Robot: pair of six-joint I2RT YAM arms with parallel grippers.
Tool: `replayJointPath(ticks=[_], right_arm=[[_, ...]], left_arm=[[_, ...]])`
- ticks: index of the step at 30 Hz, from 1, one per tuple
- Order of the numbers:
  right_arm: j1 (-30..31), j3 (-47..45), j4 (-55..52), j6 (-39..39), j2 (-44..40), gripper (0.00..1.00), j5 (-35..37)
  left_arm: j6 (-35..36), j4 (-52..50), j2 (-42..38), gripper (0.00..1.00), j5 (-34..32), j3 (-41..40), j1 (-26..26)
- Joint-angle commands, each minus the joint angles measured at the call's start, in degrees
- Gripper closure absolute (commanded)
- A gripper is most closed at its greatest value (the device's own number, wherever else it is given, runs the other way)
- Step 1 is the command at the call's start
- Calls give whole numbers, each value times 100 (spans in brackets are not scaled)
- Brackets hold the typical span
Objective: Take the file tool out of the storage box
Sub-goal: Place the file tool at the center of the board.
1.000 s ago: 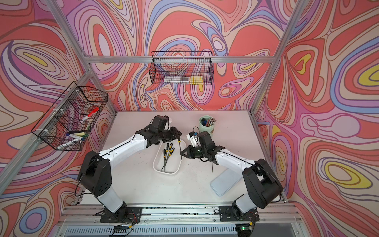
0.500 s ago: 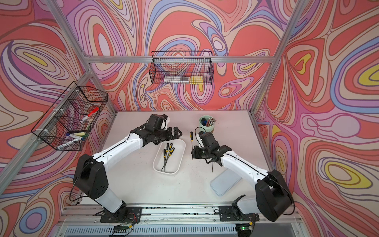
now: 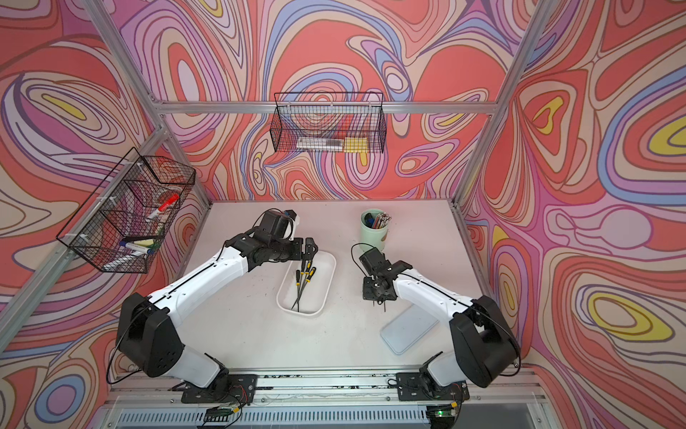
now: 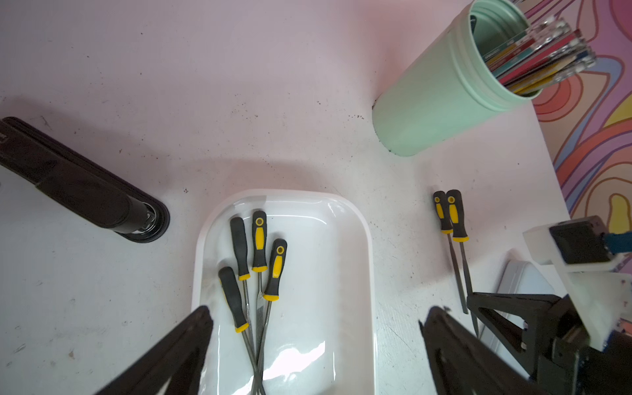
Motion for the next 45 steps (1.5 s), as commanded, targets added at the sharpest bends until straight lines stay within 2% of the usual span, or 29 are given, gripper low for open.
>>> replayJointPath(ticks=[1, 26, 34, 40, 42, 45], right_arm=[[26, -103, 10, 65, 202, 100, 123], [26, -373, 288, 85, 659, 99, 167], [26, -257, 250, -17, 579, 78, 170], [26, 7, 41, -140, 304, 75, 181], [26, 100, 11, -204, 134, 75, 98], [26, 195, 187, -371, -143, 67, -261]], left_arm=[[144, -107, 21, 1, -305, -92, 8], [153, -95, 219, 0, -418, -119, 5], [214, -225, 506, 1, -445, -67, 11], [257, -278, 659, 2, -479, -35, -5], [289, -339, 754, 5, -461, 28, -6], [330, -474, 984, 11, -393, 180, -35]])
